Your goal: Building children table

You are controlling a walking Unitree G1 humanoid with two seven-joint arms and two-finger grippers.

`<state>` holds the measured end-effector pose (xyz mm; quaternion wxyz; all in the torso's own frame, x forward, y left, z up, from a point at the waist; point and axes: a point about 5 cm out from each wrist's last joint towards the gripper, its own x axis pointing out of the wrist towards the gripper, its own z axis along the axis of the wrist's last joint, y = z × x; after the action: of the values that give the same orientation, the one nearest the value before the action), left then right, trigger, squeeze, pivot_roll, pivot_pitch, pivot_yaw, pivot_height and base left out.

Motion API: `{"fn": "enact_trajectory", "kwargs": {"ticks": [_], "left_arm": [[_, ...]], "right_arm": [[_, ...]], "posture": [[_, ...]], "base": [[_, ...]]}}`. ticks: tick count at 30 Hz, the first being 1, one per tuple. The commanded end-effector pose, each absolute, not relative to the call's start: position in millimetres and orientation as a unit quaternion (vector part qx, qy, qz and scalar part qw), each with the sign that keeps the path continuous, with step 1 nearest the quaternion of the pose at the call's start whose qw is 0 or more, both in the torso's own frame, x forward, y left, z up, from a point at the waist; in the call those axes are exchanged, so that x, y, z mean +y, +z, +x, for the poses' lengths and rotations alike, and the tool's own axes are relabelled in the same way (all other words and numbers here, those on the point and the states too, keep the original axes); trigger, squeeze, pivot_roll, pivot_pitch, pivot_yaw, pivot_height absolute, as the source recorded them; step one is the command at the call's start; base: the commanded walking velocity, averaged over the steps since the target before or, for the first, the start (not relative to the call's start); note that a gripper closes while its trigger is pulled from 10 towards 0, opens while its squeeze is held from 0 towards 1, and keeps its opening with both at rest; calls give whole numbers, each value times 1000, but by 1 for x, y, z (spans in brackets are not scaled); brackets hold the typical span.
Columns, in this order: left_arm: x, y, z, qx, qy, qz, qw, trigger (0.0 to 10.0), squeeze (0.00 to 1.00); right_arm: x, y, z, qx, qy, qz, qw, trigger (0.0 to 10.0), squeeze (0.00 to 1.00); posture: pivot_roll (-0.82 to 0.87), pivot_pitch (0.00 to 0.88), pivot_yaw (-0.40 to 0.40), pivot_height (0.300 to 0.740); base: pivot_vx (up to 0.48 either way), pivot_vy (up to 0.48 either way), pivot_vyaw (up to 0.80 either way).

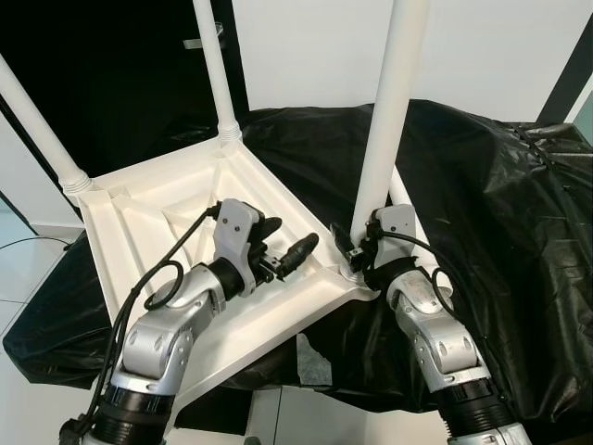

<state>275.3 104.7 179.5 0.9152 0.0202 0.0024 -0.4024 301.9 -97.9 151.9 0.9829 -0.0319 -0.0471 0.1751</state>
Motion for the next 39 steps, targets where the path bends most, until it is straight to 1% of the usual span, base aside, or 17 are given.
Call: {"fn": "enact_trajectory", "kwargs": {"ticks": [1, 7, 10, 11, 14, 19, 28, 31, 39], "left_arm": [[104, 178, 270, -1, -432, 45, 901, 10000, 0], [105, 174, 266, 1, -441, 56, 896, 10000, 0], [113, 165, 255, 24, -479, 75, 874, 10000, 0], [113, 165, 255, 24, -479, 75, 874, 10000, 0], [116, 156, 249, 48, -494, 101, 862, 10000, 0], [116, 152, 248, 55, -495, 112, 860, 10000, 0], [114, 153, 247, 57, -493, 105, 862, 10000, 0], [113, 154, 247, 53, -493, 108, 862, 10000, 0], [114, 157, 250, 49, -490, 109, 863, 10000, 0]], "right_arm": [[-103, 134, 299, -6, 162, -30, 986, 10000, 0], [-106, 136, 299, -10, 155, -30, 987, 10000, 0], [-115, 133, 298, -8, 144, -37, 989, 10000, 0], [-115, 133, 298, -8, 144, -37, 989, 10000, 0], [-118, 133, 297, -9, 139, -52, 989, 10000, 0], [-118, 131, 295, -6, 137, -50, 989, 10000, 0], [-120, 126, 293, 1, 133, -41, 990, 10000, 0], [-117, 123, 291, -6, 147, -81, 986, 10000, 0], [-114, 113, 283, -14, 188, -114, 975, 10000, 0]], "posture": [[74, 0, 18, 740], [72, 0, 19, 740], [69, 0, 24, 740], [69, 0, 24, 740], [67, 0, 27, 740], [64, 0, 30, 740], [65, 0, 36, 740], [65, 0, 39, 740], [63, 0, 42, 740]], "base": [[0, 0, 0], [0, 0, 0], [0, 0, 0], [0, 0, 0], [0, 0, 0], [0, 0, 0], [0, 0, 0], [0, 0, 0], [0, 0, 0]]}}
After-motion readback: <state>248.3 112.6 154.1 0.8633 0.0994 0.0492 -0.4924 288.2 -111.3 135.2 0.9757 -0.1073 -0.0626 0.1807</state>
